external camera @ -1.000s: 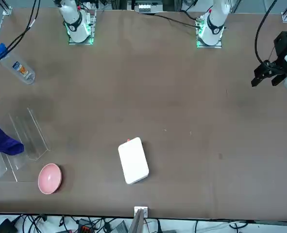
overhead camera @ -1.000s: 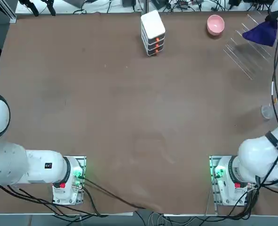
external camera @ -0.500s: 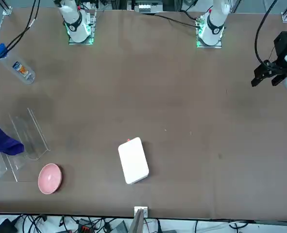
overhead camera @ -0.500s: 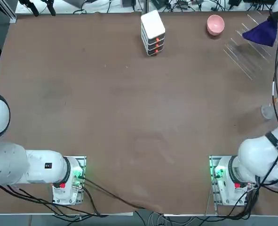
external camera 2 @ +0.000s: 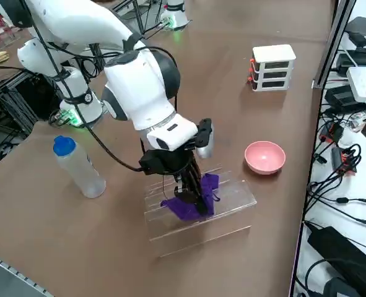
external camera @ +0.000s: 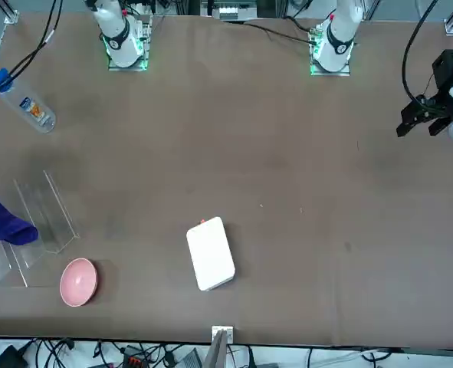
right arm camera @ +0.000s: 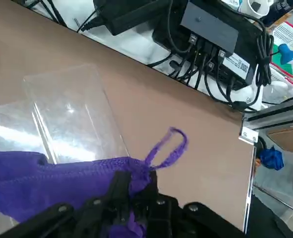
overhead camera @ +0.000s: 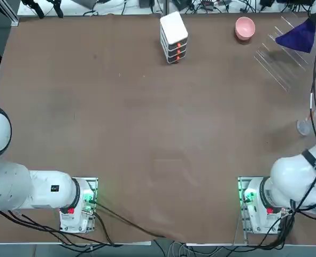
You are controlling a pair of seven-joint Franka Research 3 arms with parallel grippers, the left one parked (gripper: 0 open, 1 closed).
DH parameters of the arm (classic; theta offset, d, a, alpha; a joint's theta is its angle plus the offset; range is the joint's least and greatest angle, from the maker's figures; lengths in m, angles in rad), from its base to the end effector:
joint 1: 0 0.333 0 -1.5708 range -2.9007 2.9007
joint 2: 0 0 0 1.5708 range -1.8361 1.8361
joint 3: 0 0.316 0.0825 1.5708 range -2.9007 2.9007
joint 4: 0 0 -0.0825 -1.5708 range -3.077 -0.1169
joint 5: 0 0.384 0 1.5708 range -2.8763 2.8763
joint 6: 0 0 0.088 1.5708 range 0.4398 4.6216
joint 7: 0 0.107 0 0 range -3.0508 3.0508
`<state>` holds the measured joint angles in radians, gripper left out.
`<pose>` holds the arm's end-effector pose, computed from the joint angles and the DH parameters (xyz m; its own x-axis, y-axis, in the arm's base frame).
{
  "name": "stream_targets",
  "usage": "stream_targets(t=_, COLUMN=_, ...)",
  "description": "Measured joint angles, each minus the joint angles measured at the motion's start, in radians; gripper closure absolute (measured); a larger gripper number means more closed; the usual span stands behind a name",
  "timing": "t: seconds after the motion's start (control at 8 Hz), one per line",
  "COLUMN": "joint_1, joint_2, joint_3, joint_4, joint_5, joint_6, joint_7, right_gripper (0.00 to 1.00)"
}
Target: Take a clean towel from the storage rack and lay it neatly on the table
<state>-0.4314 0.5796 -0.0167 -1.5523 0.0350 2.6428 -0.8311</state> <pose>0.6677 -0.3194 0.3675 0.8533 0.3912 0.3446 0.2713 -0.8977 0.3473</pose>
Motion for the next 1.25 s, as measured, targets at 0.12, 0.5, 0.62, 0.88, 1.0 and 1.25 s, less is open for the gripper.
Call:
stream_targets(t=0.12, joint_1=0.002, joint_2=-0.013, joint_3=0.003, joint_4=0.009, joint_5=0.0, joint_6=-0.049, joint_7=0.0, right_gripper=0.95)
stream_targets(t=0.5, joint_1=0.02, joint_2=-0.16, joint_3=0.017, joint_4=0.029, joint_5=0.009, joint_6=-0.414, joint_7=0.03, right_gripper=0.95)
stream_targets(t=0.62, joint_1=0.043, joint_2=-0.215, joint_3=0.021, joint_4=0.029, joint_5=0.013, joint_6=-0.564, joint_7=0.093, right_gripper=0.95)
stream_targets(t=0.88, joint_1=0.131, joint_2=-0.29, joint_3=0.028, joint_4=0.025, joint_5=0.019, joint_6=-0.819, joint_7=0.306, right_gripper=0.95)
stream_targets(t=1.0, joint_1=0.197, joint_2=-0.31, joint_3=0.031, joint_4=0.02, joint_5=0.022, joint_6=-0.906, joint_7=0.436, right_gripper=0.95)
stream_targets(t=1.25, joint_1=0.37, joint_2=-0.32, joint_3=0.037, joint_4=-0.008, joint_5=0.042, joint_6=-0.987, joint_7=0.673, right_gripper=0.95)
